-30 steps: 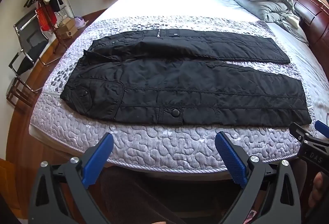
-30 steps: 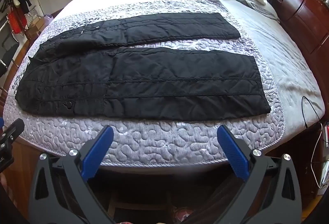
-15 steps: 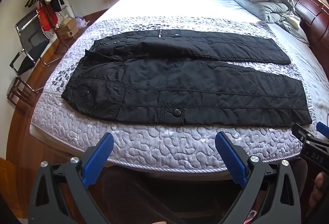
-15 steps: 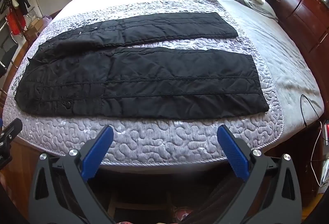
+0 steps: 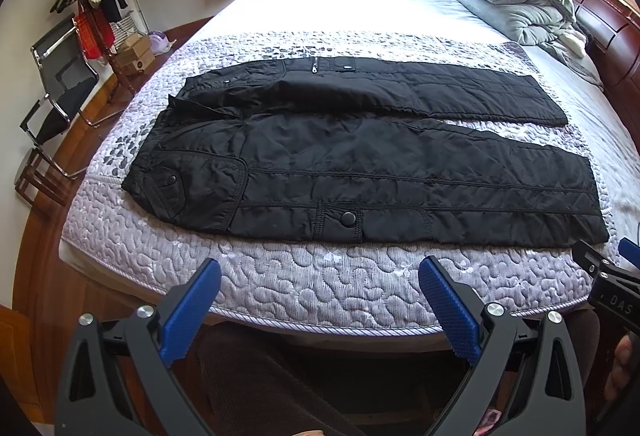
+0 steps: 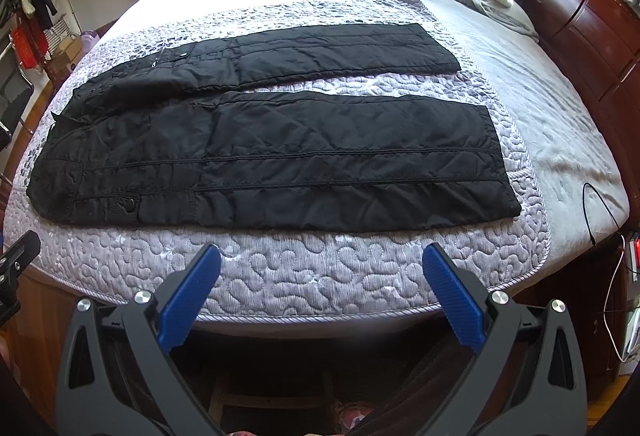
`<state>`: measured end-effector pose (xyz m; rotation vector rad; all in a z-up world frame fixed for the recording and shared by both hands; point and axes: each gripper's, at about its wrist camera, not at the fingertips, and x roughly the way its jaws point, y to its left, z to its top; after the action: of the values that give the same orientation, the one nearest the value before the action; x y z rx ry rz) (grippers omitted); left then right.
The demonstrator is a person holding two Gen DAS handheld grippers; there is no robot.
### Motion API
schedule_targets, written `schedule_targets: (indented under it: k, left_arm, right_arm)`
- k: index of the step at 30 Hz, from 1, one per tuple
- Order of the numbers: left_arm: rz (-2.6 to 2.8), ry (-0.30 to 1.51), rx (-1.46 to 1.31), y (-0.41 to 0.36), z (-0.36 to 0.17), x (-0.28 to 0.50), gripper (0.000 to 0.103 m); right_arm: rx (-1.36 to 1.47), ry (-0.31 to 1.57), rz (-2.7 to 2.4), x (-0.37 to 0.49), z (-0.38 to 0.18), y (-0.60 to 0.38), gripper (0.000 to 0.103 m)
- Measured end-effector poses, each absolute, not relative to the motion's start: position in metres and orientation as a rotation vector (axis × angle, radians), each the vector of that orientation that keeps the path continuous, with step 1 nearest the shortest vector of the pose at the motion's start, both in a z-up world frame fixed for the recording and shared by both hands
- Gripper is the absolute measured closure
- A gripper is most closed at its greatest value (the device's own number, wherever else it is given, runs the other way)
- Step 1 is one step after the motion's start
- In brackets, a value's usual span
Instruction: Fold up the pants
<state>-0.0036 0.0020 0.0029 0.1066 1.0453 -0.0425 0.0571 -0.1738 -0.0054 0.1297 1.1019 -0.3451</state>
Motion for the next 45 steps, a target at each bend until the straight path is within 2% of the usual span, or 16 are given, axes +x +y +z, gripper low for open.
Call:
schedule_targets:
  k: [45]
  left_arm:
    - [-0.049, 1.042, 0.129, -0.0072, 0.0003, -0.0005, 0.003]
  right_arm:
    - [0.14, 1.117, -0.35, 0.0634, -0.0105, -0.1814, 0.002]
